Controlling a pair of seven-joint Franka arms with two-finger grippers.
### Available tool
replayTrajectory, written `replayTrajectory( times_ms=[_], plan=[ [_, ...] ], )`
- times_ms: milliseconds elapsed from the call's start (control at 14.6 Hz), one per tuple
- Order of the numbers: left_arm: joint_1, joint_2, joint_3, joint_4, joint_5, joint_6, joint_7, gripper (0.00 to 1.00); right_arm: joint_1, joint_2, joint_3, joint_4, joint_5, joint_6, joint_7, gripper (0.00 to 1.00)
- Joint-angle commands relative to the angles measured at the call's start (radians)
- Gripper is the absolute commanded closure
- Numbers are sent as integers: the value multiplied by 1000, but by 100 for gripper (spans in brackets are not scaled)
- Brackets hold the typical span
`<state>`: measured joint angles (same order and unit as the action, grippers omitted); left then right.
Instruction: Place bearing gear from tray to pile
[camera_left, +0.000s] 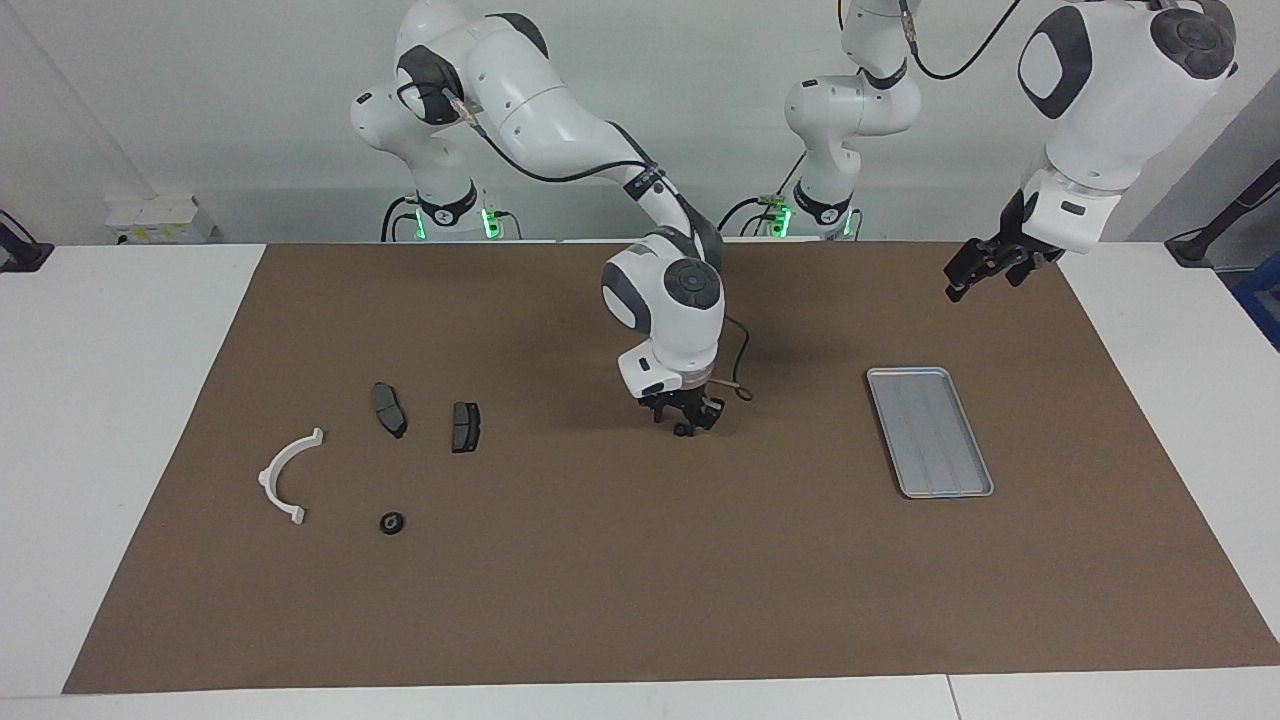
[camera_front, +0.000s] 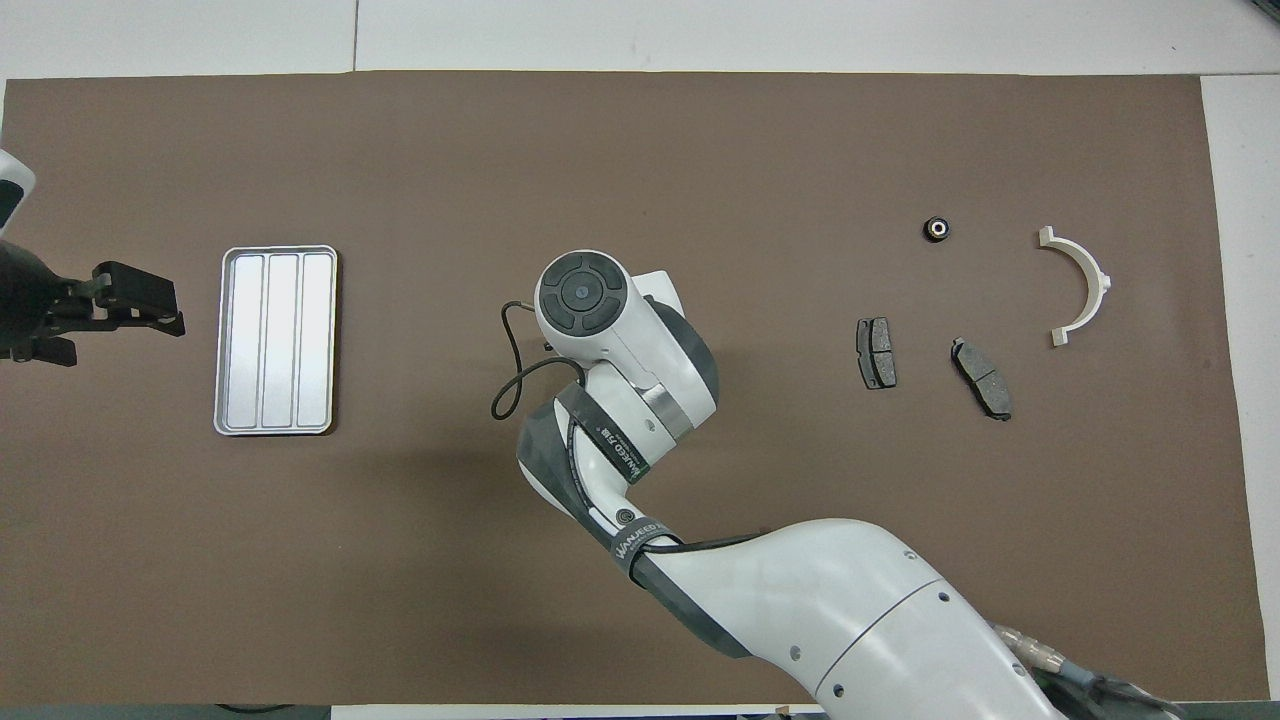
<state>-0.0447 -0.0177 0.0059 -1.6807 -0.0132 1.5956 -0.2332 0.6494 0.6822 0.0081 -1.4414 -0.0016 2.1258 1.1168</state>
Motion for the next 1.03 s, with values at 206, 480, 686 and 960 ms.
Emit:
replayTrajectory(
  times_ms=[206, 480, 686, 960],
  plan=[
    [9, -19, -7, -8, -1, -19, 29, 0, -13, 3, 6, 7, 3, -27, 21, 100],
    [9, -19, -7, -8, -1, -13, 20, 0, -83, -10, 0, 185, 0, -269, -124, 100],
    [-3, -21, -7, -7, -1, -13, 20, 0, -200, -76, -3, 203, -1, -339, -409, 100],
    [-4, -25, -14, -8, -1, -14, 18, 0, -377, -78, -2, 191, -5, -298, -760, 100]
  ],
)
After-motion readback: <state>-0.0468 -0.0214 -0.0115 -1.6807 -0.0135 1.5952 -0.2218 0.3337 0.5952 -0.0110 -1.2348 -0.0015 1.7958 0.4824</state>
